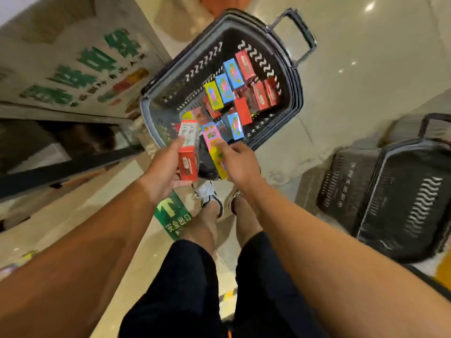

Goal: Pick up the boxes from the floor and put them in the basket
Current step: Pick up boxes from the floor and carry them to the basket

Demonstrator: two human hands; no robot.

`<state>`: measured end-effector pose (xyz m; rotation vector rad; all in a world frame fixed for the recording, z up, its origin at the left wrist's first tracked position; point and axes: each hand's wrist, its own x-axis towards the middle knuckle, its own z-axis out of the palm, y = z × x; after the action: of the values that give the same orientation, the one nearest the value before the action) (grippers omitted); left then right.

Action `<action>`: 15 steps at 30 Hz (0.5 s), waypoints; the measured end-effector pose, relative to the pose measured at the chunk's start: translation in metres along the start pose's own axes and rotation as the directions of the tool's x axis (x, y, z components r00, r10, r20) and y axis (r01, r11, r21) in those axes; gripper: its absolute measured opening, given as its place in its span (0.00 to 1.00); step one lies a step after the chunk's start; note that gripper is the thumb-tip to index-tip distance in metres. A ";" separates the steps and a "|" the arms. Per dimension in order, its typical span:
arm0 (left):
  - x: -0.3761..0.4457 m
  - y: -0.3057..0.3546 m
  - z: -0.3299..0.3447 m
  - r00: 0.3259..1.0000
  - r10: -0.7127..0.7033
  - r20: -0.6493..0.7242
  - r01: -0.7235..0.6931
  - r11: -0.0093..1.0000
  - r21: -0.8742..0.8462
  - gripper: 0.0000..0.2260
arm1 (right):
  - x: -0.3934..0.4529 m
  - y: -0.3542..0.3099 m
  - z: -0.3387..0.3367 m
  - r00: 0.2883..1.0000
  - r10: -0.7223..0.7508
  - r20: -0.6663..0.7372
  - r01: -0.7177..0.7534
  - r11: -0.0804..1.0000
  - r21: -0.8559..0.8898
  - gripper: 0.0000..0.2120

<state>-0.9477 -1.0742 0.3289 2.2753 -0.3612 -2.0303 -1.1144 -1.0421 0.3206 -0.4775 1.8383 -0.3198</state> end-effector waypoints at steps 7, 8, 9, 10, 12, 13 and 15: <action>0.127 0.015 0.053 0.994 -0.112 -0.001 0.112 0.992 -0.059 0.21 | 0.126 0.005 0.048 0.995 0.098 0.011 -0.095 0.984 -0.148 0.31; 0.141 0.017 0.058 0.993 -0.118 0.007 0.118 0.990 -0.076 0.21 | 0.141 0.007 0.051 0.995 0.096 0.004 -0.094 0.980 -0.176 0.31; 0.155 0.018 0.063 0.994 -0.112 0.014 0.113 0.991 -0.070 0.21 | 0.155 0.008 0.053 0.995 0.100 0.000 -0.098 0.975 -0.199 0.29; 0.168 0.020 0.067 0.995 -0.102 0.022 0.103 0.993 -0.058 0.21 | 0.169 0.008 0.054 0.994 0.110 0.014 -0.104 0.971 -0.215 0.27; 0.193 0.020 0.075 0.995 -0.089 0.051 0.091 0.995 -0.041 0.21 | 0.192 0.007 0.056 0.985 0.148 0.092 -0.124 0.966 -0.226 0.24; 0.201 0.020 0.078 0.994 -0.088 0.064 0.090 0.995 -0.032 0.20 | 0.200 0.006 0.057 0.982 0.153 0.113 -0.123 0.964 -0.235 0.23; 0.207 0.019 0.080 0.992 -0.096 0.081 0.097 0.995 0.001 0.19 | 0.207 0.007 0.056 0.979 0.163 0.120 -0.130 0.961 -0.244 0.24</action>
<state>-1.0084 -1.1298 0.1218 2.2560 -0.2576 -2.1716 -1.1168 -1.1332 0.1264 -0.5086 1.7708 0.0340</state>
